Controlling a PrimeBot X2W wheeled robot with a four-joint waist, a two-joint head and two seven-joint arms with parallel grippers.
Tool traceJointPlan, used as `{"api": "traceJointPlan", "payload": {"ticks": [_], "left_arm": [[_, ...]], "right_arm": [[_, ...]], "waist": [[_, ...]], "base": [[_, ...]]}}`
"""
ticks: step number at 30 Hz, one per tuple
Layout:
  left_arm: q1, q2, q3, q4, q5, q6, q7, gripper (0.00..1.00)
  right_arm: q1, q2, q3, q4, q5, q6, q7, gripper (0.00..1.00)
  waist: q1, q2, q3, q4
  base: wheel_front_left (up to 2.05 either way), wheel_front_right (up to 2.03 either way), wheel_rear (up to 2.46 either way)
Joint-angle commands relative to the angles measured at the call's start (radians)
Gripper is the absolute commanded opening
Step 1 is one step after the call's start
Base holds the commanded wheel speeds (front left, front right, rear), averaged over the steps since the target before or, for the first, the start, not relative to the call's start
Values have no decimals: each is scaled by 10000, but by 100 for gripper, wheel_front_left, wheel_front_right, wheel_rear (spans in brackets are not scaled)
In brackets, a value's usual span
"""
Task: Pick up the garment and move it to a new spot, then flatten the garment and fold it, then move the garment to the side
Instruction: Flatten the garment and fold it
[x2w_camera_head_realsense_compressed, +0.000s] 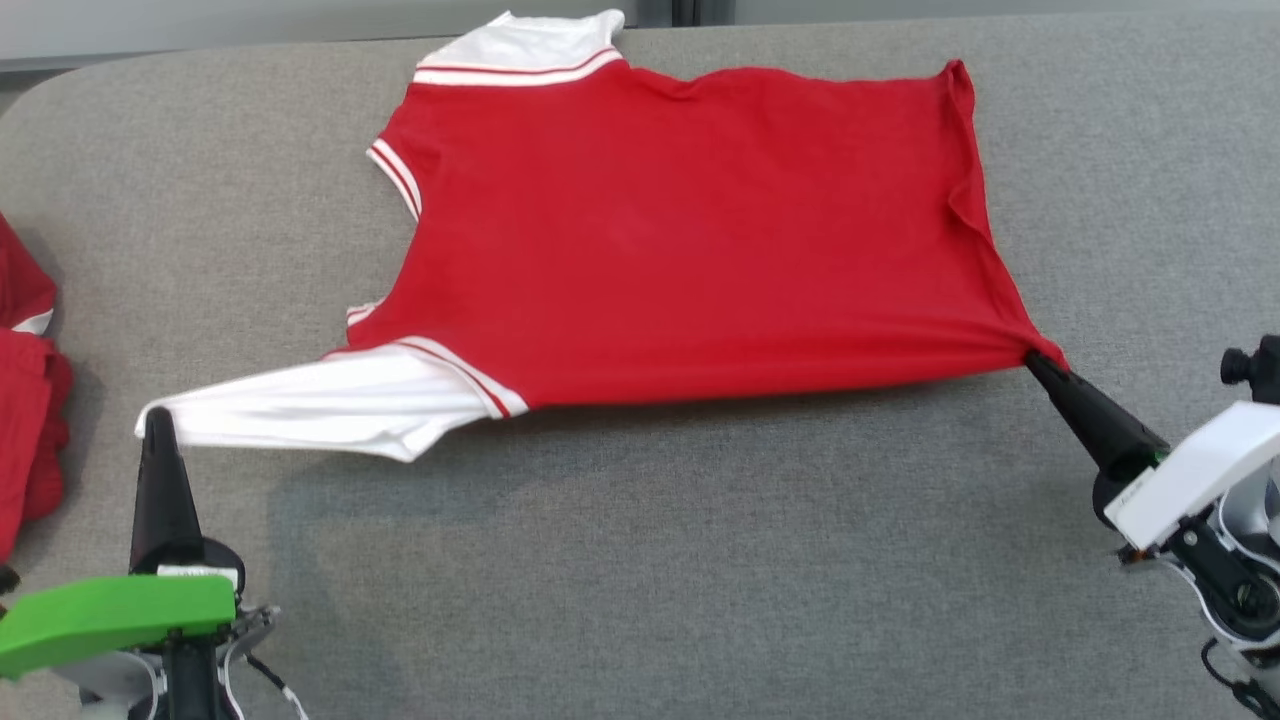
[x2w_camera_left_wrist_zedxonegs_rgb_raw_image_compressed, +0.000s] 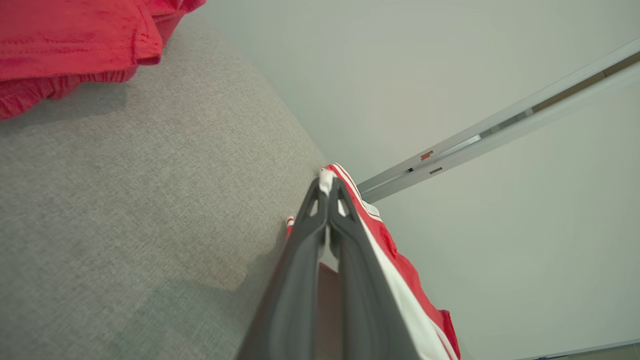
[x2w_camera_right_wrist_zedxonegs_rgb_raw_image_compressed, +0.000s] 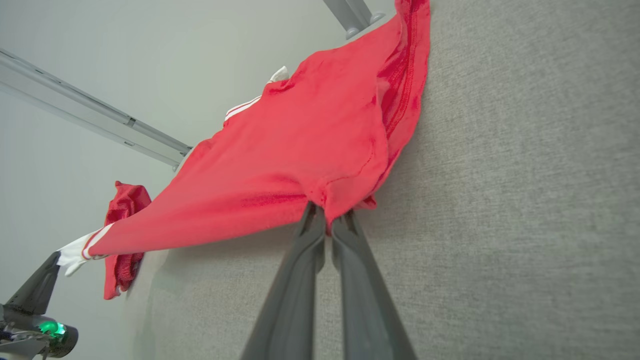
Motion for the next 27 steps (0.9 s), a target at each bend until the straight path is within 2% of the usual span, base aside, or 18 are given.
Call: {"api": "traceJointPlan", "payload": {"ticks": [1,7,13,19,27], "left_arm": [[427,-5,112,-268,-64,192,-24,0],[984,-155,-114,-1095,-18,680,148,0],[-140,-312,-347,-714,148,978,213,0],[-1755,-504,-639,485,305,728,194,0],[-3814,-551,-1069,2360,658,100,119,0]], "right_arm": [[423,-231,-111,-181,100,-20,-128,0],[1243,-426,-247,-819,363,-19,-42,0],[579,-26,-219,-322,439,-17,482,0],[-732,630,-213,631,302,-14,894,0],[-2224,1197,-190,1728,-20,-10,1088,0]], "waist": [[1,0,-253,36],[1,0,-407,-52],[1,0,-140,-103],[1,0,429,-108],[1,0,1175,-26]], "base": [[0,0,0],[0,0,0],[0,0,0],[0,0,0],[0,0,0]]}}
